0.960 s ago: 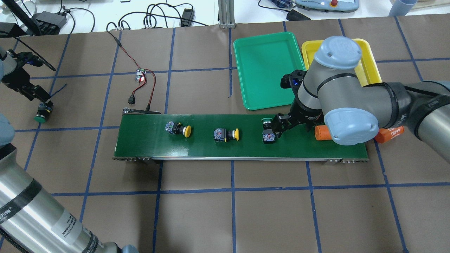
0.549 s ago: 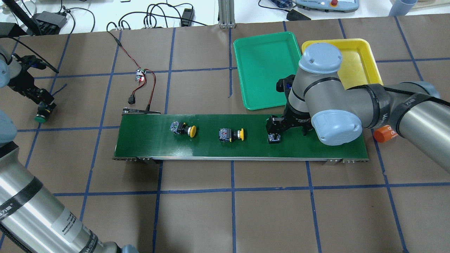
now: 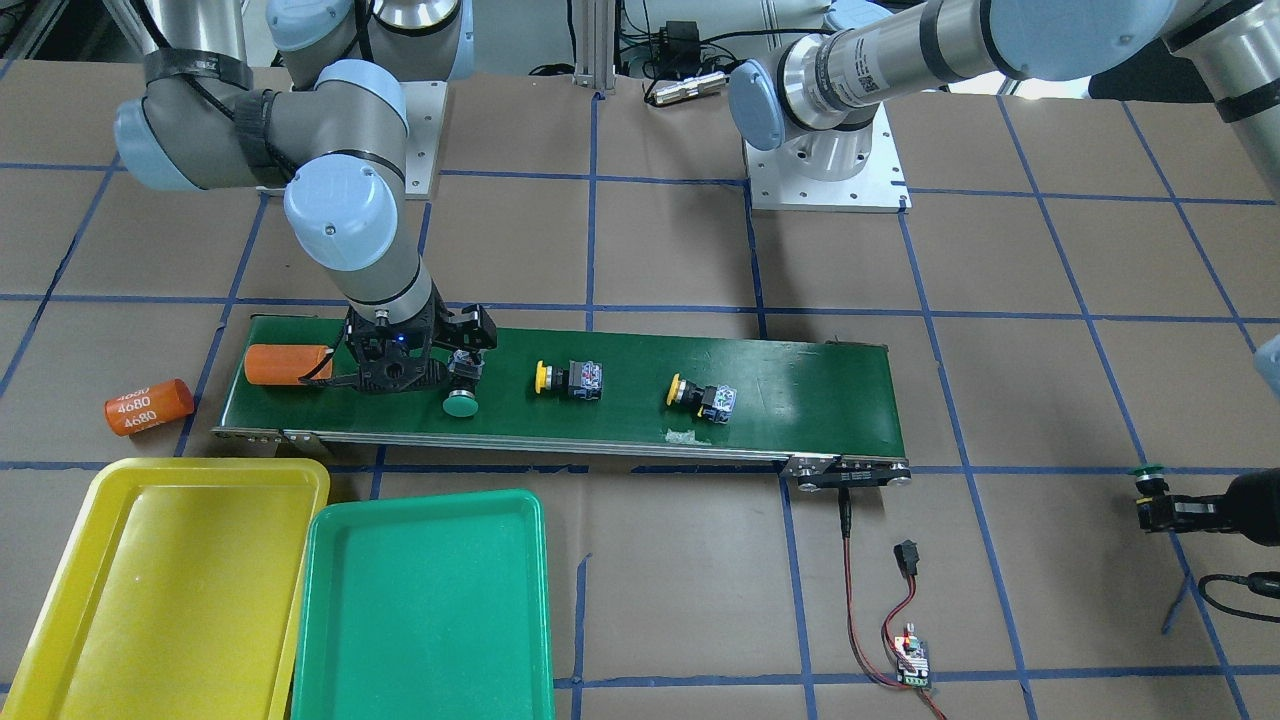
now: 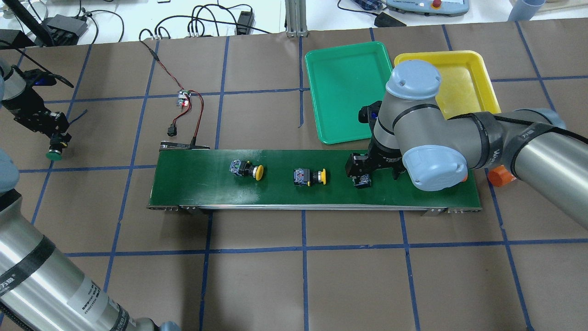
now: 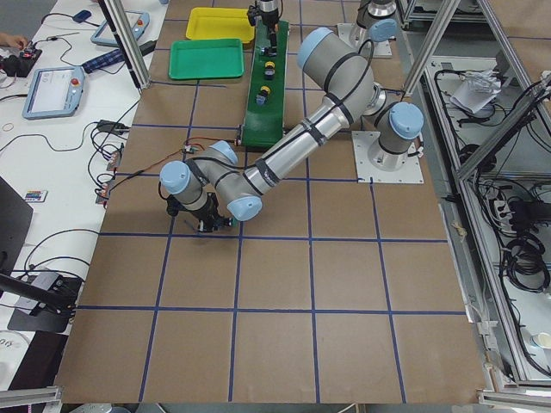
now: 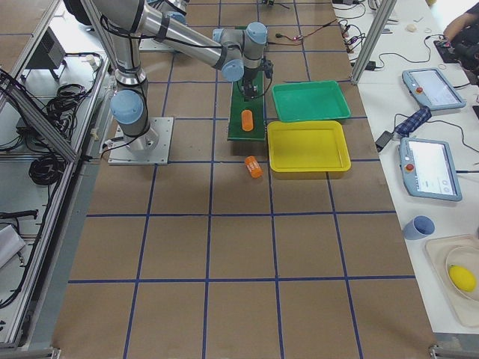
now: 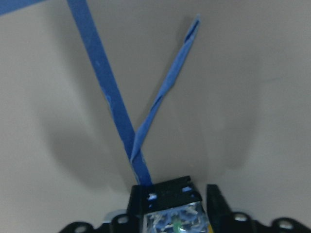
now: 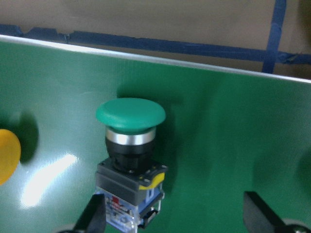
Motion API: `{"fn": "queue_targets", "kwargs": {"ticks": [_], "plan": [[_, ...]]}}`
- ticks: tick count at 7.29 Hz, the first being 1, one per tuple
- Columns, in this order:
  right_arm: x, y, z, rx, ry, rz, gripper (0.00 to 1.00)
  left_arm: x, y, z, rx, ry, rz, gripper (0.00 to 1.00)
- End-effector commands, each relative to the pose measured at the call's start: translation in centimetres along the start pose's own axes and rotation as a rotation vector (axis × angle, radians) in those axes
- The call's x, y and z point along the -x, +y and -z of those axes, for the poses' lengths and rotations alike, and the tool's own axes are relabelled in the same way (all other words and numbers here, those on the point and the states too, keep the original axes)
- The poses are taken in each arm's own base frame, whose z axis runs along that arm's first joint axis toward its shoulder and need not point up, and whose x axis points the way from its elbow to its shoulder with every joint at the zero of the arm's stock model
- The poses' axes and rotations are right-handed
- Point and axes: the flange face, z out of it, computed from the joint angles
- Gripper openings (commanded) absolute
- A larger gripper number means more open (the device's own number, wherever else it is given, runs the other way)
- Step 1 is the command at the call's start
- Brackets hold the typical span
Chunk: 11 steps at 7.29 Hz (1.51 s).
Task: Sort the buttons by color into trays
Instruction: 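Carry green button to green tray with right gripper while left places button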
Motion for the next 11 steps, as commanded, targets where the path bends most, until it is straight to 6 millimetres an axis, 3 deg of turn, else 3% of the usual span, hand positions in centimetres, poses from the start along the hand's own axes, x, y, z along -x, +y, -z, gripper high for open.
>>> {"fn": "queue_targets", "kwargs": {"ticks": [1,2,4,5,6,7,8,10,11], "plan": [[0.2,0.0,-0.1,0.002,-0.001,0.003,0.79,-11.2,0.5,5.1,0.058,0.033,0.251,0.0],[0.7,0.2,-0.2,0.004,0.008,0.02,0.62,-17.1,0.5,6.2,0.066,0.009,0.42,0.0],[0.8,0.2,-0.3,0.005,0.006,0.029,0.14,-27.5,2.4,5.2,0.089,-0.038,0.634,0.0],[0.8,0.2,-0.2,0.003,0.003,0.031,0.0,-32.4,3.6,5.0,0.087,-0.004,0.783,0.0],[0.9,-0.2,0.2,-0.008,0.003,0.031,0.0,-36.7,4.7,4.5,0.071,0.011,0.817,0.0],[1.0,-1.3,1.8,-0.05,0.003,0.035,0.0,-38.1,6.8,3.5,0.091,0.003,0.818,0.0],[1.0,-3.8,4.7,-0.111,0.015,0.033,0.0,-39.1,8.7,2.1,0.101,-0.006,0.845,0.0],[-0.4,-12.0,5.4,-0.149,0.074,0.017,0.0,-41.0,10.4,-0.5,0.054,0.02,0.866,0.0],[-0.7,-15.0,4.6,-0.152,0.077,0.018,0.09,-43.6,10.9,-0.9,0.001,0.044,0.889,0.0]]}}
